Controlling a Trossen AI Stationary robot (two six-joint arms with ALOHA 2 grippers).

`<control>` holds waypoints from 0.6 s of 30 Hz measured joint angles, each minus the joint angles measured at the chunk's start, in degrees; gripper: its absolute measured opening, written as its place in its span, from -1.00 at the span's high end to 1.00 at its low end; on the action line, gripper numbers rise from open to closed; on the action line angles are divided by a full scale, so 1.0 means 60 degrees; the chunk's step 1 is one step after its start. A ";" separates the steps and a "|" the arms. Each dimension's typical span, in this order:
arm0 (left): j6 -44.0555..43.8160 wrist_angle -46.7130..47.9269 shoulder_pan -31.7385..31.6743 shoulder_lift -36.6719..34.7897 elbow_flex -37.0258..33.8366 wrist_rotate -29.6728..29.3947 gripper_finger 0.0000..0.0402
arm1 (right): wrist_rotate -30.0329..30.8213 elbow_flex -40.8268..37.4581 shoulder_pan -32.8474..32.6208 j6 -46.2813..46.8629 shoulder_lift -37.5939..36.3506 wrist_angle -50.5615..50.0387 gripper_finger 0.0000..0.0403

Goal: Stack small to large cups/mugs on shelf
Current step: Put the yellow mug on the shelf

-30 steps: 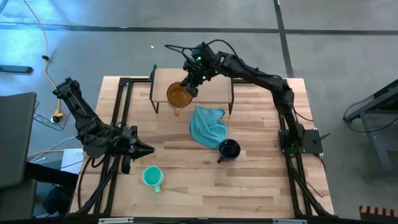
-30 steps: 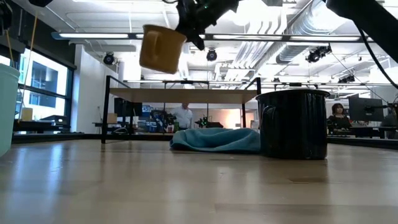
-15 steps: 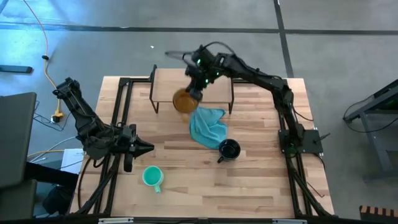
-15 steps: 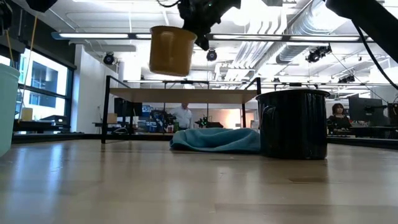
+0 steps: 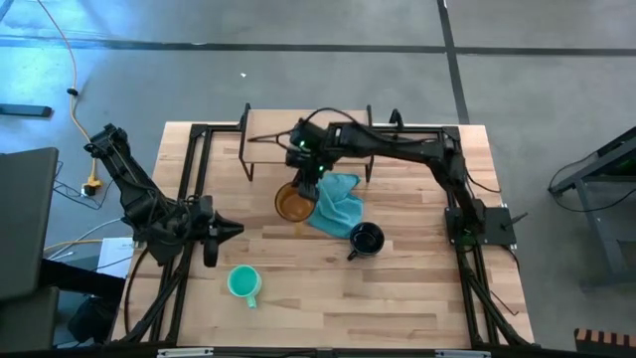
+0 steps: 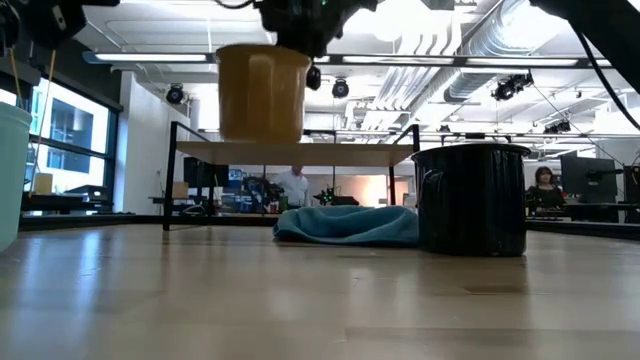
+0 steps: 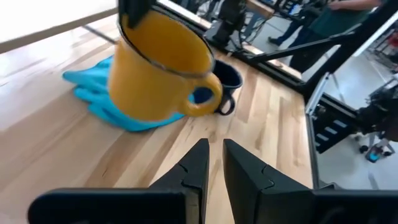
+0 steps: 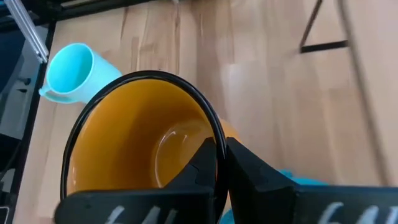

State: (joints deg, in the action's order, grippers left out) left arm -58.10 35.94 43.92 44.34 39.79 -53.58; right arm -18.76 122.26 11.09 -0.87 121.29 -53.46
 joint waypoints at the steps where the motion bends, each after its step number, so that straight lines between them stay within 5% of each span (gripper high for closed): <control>1: -0.0146 0.0145 0.0000 -0.0003 0.0000 0.0007 0.81 | 0.0025 -0.0205 -0.0067 0.0051 0.0001 0.0175 1.00; 18: -0.1439 0.1545 0.0000 0.0000 0.0000 0.0051 0.81 | -0.0197 -0.2711 -0.0536 0.1734 -0.0013 0.3236 1.00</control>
State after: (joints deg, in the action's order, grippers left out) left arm -66.74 45.21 43.92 44.34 39.79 -53.28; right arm -19.94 106.00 7.88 9.54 121.21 -34.04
